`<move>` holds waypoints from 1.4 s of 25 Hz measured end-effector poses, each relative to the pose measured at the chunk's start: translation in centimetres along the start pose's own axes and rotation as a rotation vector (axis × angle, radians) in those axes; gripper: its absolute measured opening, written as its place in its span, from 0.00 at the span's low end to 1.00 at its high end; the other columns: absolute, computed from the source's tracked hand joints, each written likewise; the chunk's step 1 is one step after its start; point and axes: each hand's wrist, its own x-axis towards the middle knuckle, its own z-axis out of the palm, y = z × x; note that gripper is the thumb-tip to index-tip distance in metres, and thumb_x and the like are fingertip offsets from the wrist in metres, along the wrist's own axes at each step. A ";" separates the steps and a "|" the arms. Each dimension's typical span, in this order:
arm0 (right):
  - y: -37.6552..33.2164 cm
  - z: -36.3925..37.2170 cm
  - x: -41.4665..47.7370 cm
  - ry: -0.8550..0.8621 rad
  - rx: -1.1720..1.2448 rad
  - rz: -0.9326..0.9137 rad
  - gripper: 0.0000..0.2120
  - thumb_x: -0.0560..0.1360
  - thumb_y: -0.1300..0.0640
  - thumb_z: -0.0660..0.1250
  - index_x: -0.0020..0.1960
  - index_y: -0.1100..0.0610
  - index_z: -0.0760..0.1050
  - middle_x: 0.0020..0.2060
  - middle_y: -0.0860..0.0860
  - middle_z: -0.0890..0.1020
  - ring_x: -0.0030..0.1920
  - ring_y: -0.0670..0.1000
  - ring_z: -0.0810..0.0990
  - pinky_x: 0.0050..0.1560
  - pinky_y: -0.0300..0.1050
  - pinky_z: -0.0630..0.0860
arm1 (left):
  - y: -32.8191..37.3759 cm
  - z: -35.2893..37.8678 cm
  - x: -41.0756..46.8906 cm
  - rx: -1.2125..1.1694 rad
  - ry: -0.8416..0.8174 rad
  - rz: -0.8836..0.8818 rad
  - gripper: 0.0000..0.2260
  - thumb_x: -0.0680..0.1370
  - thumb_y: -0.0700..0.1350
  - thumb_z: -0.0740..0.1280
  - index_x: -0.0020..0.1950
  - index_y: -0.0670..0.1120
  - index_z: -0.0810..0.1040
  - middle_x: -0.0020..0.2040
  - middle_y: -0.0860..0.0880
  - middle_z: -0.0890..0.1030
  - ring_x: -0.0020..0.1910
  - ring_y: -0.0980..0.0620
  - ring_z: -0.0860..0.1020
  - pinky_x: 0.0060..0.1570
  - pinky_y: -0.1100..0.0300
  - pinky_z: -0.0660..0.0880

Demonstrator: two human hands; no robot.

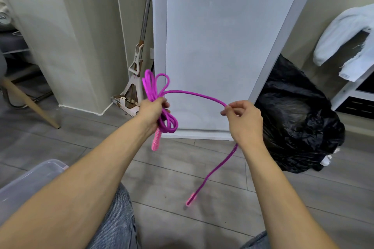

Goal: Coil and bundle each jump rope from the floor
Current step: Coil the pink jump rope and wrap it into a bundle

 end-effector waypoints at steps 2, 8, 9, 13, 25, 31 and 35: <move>-0.5 1.1 -0.6 -0.017 0.132 -0.007 0.02 0.77 0.55 0.70 0.48 0.52 0.79 0.38 0.43 0.87 0.34 0.42 0.78 0.41 0.44 0.74 | -0.2 1.1 -1.8 0.007 -0.176 -0.028 0.02 0.81 0.37 0.63 0.53 0.38 0.75 0.31 0.47 0.83 0.26 0.51 0.79 0.32 0.57 0.78; -1.5 3.7 -2.6 -0.104 0.312 -0.086 0.05 0.75 0.61 0.73 0.44 0.52 0.81 0.41 0.46 0.86 0.45 0.44 0.85 0.47 0.39 0.80 | -1.3 3.4 -4.6 -0.030 -0.403 -0.089 0.06 0.81 0.37 0.64 0.55 0.36 0.77 0.42 0.39 0.85 0.37 0.43 0.84 0.40 0.48 0.82; -1.6 3.8 -2.8 -0.123 0.305 -0.096 0.06 0.74 0.62 0.73 0.44 0.51 0.82 0.40 0.46 0.86 0.44 0.44 0.85 0.45 0.38 0.79 | -1.3 3.6 -4.9 -0.060 -0.395 -0.098 0.05 0.80 0.36 0.64 0.52 0.36 0.78 0.40 0.40 0.83 0.35 0.43 0.83 0.41 0.47 0.82; -1.4 3.8 -2.7 -0.147 0.188 -0.133 0.04 0.73 0.59 0.75 0.46 0.51 0.85 0.39 0.43 0.86 0.42 0.42 0.84 0.45 0.37 0.78 | -1.1 3.6 -5.1 -0.069 -0.352 -0.143 0.05 0.79 0.35 0.64 0.47 0.37 0.79 0.32 0.43 0.80 0.29 0.46 0.81 0.37 0.52 0.82; -1.2 3.2 -2.8 -0.399 -0.208 -0.086 0.06 0.78 0.49 0.68 0.49 0.49 0.82 0.35 0.46 0.82 0.35 0.43 0.78 0.32 0.37 0.69 | -0.6 2.4 -2.3 -0.131 -0.154 -0.009 0.05 0.83 0.37 0.61 0.58 0.39 0.71 0.39 0.46 0.80 0.36 0.47 0.83 0.42 0.47 0.83; -1.0 2.0 -2.3 -0.752 -0.204 -0.072 0.14 0.83 0.51 0.60 0.47 0.53 0.83 0.20 0.42 0.69 0.22 0.41 0.68 0.30 0.36 0.63 | 1.1 -0.1 -0.2 -0.465 -0.070 -0.214 0.10 0.82 0.35 0.60 0.41 0.40 0.70 0.30 0.47 0.72 0.19 0.55 0.71 0.22 0.66 0.72; -0.2 -0.1 -1.1 -0.765 -0.347 0.002 0.12 0.81 0.53 0.63 0.46 0.54 0.83 0.26 0.45 0.75 0.24 0.43 0.69 0.31 0.39 0.66 | 1.2 -2.0 1.8 -0.381 0.032 -0.073 0.09 0.83 0.41 0.60 0.43 0.44 0.68 0.28 0.50 0.70 0.18 0.56 0.66 0.20 0.67 0.66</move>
